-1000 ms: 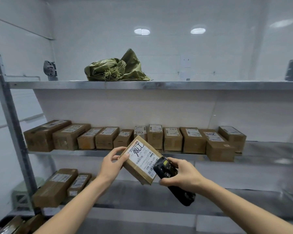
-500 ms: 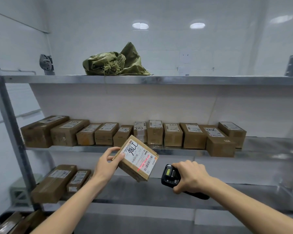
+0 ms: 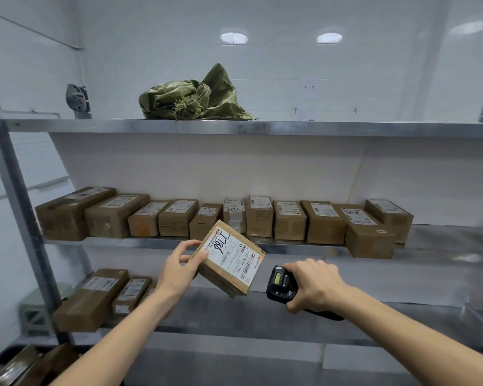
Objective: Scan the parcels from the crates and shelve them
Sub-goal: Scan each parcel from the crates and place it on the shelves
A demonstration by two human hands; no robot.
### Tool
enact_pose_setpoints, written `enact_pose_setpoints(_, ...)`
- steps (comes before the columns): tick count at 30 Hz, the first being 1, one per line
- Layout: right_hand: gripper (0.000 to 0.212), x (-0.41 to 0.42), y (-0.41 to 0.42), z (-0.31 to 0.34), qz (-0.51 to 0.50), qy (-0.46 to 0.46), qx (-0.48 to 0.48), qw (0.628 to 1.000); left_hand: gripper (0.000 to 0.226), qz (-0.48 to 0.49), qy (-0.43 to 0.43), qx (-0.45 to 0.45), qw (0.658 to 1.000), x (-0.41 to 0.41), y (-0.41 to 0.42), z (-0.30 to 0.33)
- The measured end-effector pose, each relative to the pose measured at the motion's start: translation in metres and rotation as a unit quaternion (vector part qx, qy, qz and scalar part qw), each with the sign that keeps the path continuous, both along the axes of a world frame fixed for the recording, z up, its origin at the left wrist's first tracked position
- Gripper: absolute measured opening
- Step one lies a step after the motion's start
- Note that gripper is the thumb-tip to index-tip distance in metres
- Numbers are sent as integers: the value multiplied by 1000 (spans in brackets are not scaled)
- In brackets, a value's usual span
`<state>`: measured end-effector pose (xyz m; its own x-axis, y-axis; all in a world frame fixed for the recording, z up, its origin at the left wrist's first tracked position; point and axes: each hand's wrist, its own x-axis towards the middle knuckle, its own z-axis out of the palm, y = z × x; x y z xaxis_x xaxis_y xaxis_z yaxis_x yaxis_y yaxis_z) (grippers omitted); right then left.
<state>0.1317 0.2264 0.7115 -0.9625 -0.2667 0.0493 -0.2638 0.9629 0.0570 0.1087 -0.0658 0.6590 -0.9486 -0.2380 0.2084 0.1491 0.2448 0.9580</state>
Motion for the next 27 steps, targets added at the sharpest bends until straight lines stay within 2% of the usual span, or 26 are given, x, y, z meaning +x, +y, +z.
enact_pose_setpoints(6,51,-10,-4,-2,0,8,-5,1000,18,0,-3,7,1000,-7,-4,-3)
enact_pose_setpoints(9,54,-15,-1,-7,-2,-8,-49,999,17,-4,-5,17,1000,-10,-5,-5)
enact_pose_setpoints(12,58,-19,-3,-16,10,-61,-164,985,21,-6,-14,46,999,-11,-1,-11)
enact_pose_setpoints(15,57,-20,-15,-34,47,-144,-319,936,25,-15,-45,92,995,-9,5,-24)
enact_pose_setpoints(18,64,-21,-28,-55,60,-171,-402,897,26,-30,-92,118,988,-6,6,-44)
enact_pose_setpoints(24,60,-40,-38,-91,77,-199,-415,885,17,-17,-146,137,980,-1,-16,-81)
enact_pose_setpoints(27,57,-52,-46,-106,76,-208,-407,886,24,-11,-165,124,978,0,-27,-99)
